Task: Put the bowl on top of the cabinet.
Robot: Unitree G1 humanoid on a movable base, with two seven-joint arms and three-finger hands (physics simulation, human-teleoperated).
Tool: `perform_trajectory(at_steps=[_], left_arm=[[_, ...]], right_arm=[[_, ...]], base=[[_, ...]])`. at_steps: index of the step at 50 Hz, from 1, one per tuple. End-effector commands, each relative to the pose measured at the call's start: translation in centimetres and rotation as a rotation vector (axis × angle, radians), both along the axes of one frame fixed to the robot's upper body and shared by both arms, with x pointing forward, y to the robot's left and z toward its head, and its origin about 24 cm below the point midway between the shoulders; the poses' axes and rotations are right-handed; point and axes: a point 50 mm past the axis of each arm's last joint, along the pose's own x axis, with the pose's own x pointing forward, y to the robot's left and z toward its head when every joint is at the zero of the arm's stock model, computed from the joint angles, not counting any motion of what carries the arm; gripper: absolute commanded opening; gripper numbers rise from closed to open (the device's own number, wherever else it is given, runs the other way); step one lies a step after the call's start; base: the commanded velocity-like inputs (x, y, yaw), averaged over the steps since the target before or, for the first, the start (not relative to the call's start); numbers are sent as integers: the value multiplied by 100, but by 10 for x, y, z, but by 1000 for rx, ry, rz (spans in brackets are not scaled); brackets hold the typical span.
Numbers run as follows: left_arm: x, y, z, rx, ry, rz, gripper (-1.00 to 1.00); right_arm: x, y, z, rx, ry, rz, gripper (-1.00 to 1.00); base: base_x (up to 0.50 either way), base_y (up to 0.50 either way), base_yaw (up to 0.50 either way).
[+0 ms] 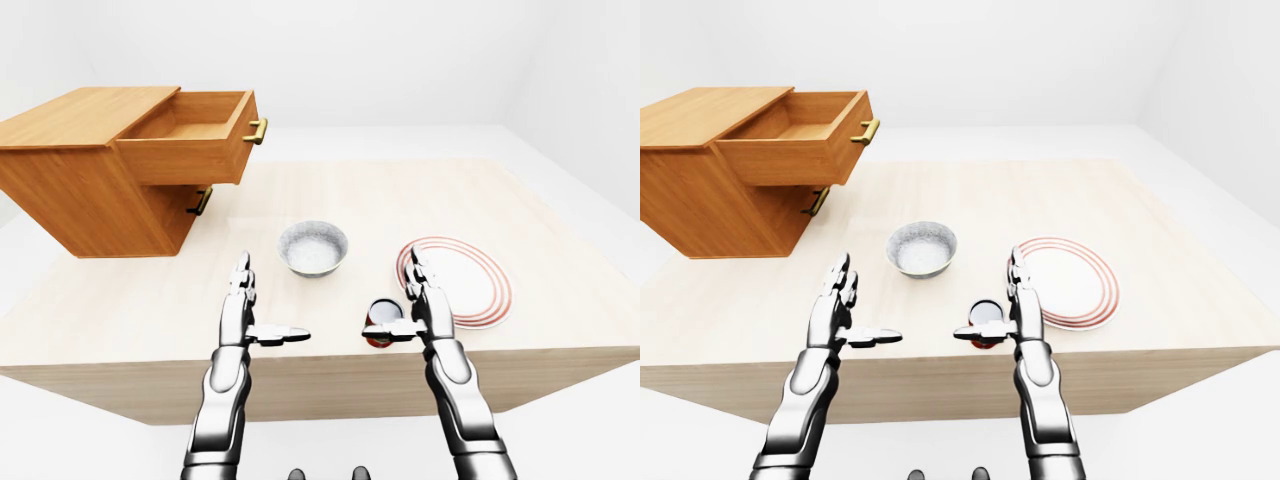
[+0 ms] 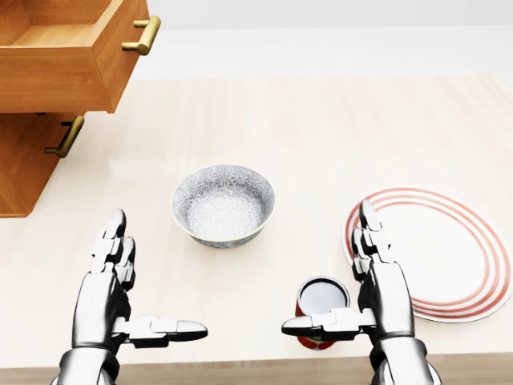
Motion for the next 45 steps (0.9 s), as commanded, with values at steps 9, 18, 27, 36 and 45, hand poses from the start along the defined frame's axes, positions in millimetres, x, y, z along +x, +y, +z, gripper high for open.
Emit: perform_trajectory(at_steps=[9,18,27,36,45], left_arm=[[2,5,-6,17,68,28,100],[2,3,-5,14,68,19,100],[1,2,3,7,33,12,100],[1,1,6,5,23,2,100],[0,1,7,12,15,-3,100]], right_arm=[[3,-7,-3,-4,26,-15,100],[4,-7,-3,3,38,-23,100],[3,-8,-2,5,40,-28,100],[4,-7,-3,7,44,-24,100],[5,-7,-4,9,49,-26,100]], base=[[0,0,0],[0,0,0],[0,0,0],[27,0,0],[50,0,0]])
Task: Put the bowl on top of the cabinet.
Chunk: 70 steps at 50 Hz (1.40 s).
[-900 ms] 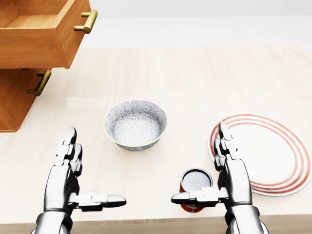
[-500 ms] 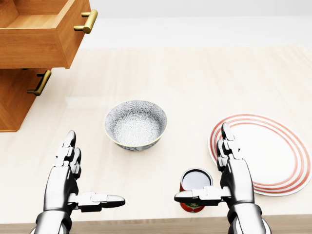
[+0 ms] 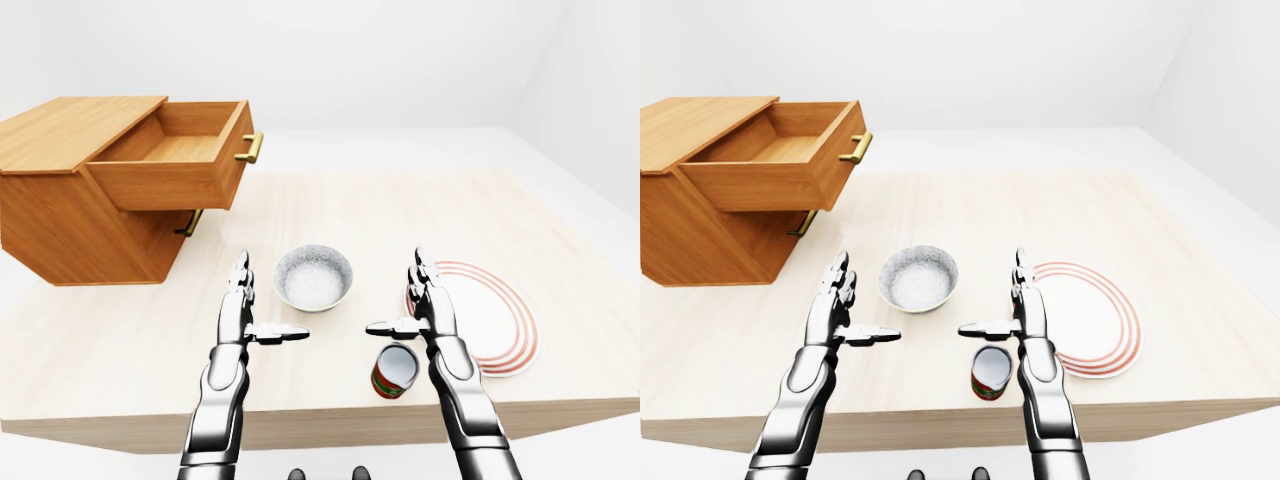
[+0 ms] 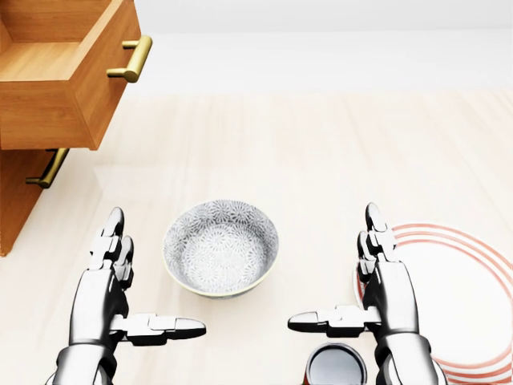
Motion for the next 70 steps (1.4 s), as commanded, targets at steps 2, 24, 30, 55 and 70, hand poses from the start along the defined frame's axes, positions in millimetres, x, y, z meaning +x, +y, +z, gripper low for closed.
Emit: perform_trajectory(at_steps=[2,24,30,55,70], left_arm=[[-1,-1,2,2,-11,-10,100],[-4,-2,2,3,-11,-15,100],[-5,-2,0,47,-3,-14,100],[-23,-10,2,439,-154,93,100],[-32,-23,-2,667,-219,155,100]], right_arm=[[1,0,-1,1,3,0,100],[0,-1,1,-8,-6,-18,100],[0,-2,1,-9,-8,-27,100],[0,0,1,-10,-8,-24,100],[0,0,1,-11,-6,-23,100]], base=[[50,0,0],[48,0,0],[0,0,0],[0,0,0],[0,0,0]])
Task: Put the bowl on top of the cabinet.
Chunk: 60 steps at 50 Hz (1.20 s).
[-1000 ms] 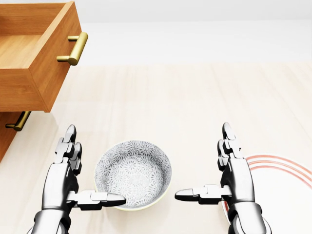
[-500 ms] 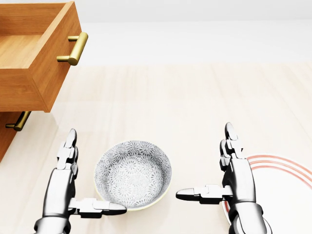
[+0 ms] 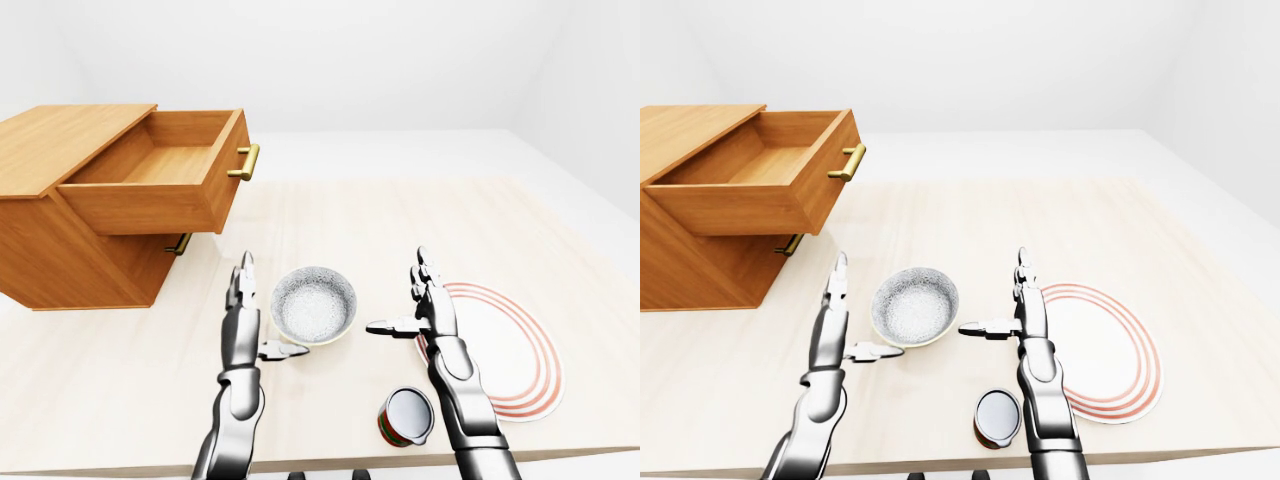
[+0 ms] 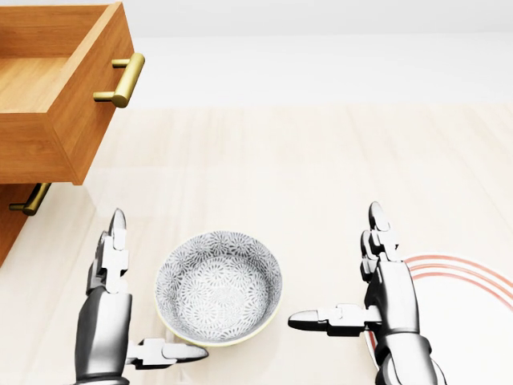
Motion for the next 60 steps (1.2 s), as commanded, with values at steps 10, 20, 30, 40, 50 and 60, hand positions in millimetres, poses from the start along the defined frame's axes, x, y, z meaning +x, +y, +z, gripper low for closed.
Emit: perform_trajectory(at_steps=[10,20,30,40,50,60], left_arm=[[-7,-16,-11,196,-37,23,100],[-2,-22,-14,239,-61,27,100],[-6,-36,-16,337,-106,6,100],[-7,-52,-23,389,-98,-64,100],[-7,-63,-39,450,-53,-124,100],[-9,-63,-48,471,-18,-143,-99]], right_arm=[[1,0,-1,-1,2,0,100],[0,1,0,-2,0,2,100],[1,2,-1,-6,4,6,100],[0,3,0,-6,2,8,100],[-1,1,1,-3,-3,5,100],[-1,1,2,-4,-3,4,100]], base=[[0,0,0],[0,0,0],[0,0,0],[0,0,0],[0,0,0],[0,0,0]])
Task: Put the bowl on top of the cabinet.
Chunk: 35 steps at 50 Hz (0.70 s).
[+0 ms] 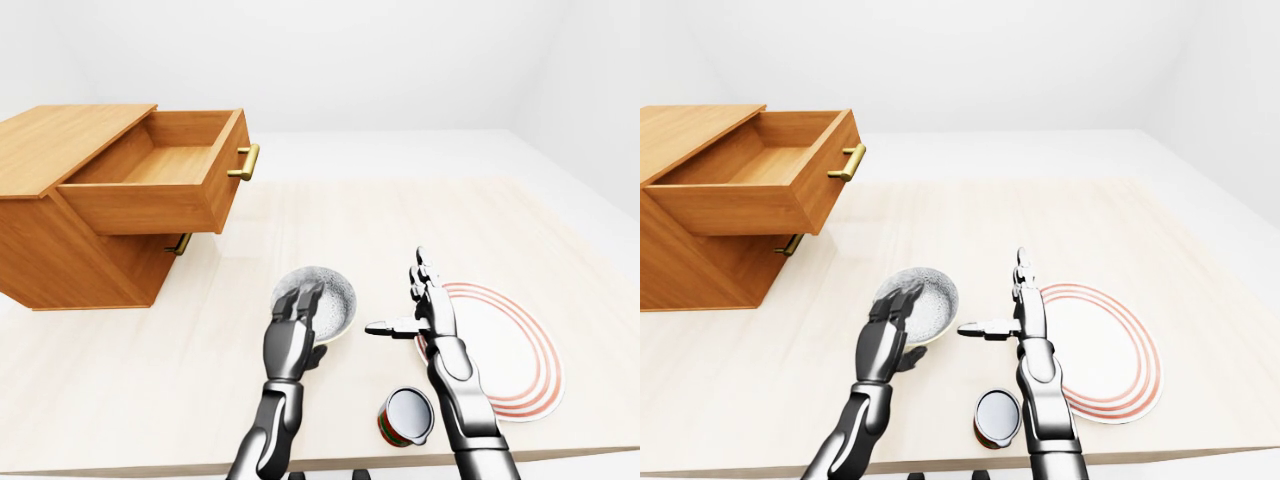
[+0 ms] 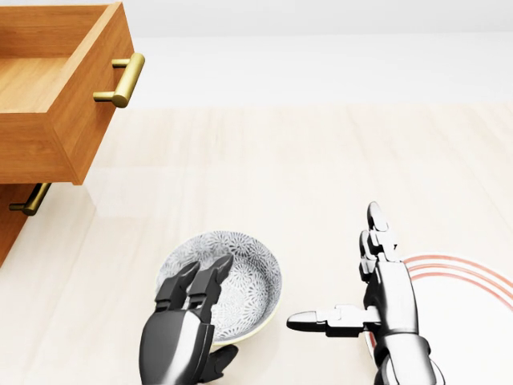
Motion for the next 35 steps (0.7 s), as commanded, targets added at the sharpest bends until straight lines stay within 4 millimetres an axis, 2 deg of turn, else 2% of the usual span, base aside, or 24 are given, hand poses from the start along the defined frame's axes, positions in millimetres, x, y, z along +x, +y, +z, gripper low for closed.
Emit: perform_trajectory(at_steps=[1,21,26,35], left_arm=[[-7,-1,2,9,-13,-11,-98],[-10,-2,7,3,-35,-20,-98],[-10,-2,20,-18,-88,-16,-98],[-12,0,68,-71,-232,-43,-98]], right_arm=[[0,1,0,-4,-1,6,100],[-2,3,1,-5,-3,9,100],[-1,4,-1,-7,-1,12,100],[-2,4,1,-6,-5,12,100]], base=[[0,0,0],[0,0,0],[0,0,0],[0,0,0]])
